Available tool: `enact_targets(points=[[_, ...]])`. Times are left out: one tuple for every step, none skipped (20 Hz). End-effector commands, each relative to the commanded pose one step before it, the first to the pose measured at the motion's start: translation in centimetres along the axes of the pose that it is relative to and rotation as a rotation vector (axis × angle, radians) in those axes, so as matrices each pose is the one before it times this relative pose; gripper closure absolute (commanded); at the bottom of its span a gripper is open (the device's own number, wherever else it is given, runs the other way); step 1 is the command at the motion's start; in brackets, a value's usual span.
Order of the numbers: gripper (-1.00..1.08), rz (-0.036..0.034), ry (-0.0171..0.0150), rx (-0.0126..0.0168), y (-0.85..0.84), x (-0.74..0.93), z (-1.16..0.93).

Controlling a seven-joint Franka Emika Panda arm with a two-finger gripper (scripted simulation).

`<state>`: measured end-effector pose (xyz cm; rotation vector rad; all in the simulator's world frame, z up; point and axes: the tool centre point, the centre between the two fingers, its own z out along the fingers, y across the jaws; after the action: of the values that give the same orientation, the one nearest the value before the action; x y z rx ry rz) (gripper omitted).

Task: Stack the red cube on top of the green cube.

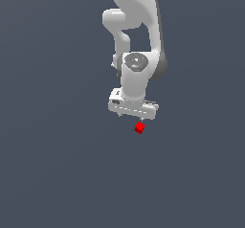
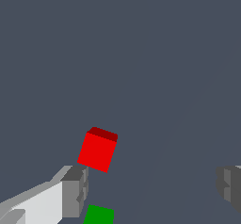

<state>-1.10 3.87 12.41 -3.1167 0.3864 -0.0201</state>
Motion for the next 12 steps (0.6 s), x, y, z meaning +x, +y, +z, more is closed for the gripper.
enact_targets(points=[[-0.92, 0.05402, -0.00183, -0.00117, -0.778, -0.416, 0.912], [-0.92, 0.02149, -0.00076, -0.00041, -0.312, -0.160, 0.364], [-0.92, 0.02158, -0.00077, -0.00041, -0.314, -0.160, 0.366], [-0.92, 0.02115, -0.00075, -0.00040, -0.309, -0.156, 0.359], [-0.92, 0.02013, -0.00072, -0.00037, -0.296, -0.148, 0.342], [-0.92, 0.01912, -0.00069, -0.00034, -0.282, -0.139, 0.325], [-0.92, 0.01811, -0.00066, -0.00030, -0.269, -0.129, 0.308], [-0.92, 0.01710, -0.00064, -0.00027, -0.254, -0.119, 0.291], [-0.92, 0.01605, -0.00061, -0.00024, -0.241, -0.111, 0.273], [-0.92, 0.01502, -0.00058, -0.00021, -0.227, -0.103, 0.256], [-0.92, 0.01395, -0.00054, -0.00019, -0.212, -0.095, 0.238], [-0.92, 0.01289, -0.00050, -0.00017, -0.195, -0.087, 0.220]])
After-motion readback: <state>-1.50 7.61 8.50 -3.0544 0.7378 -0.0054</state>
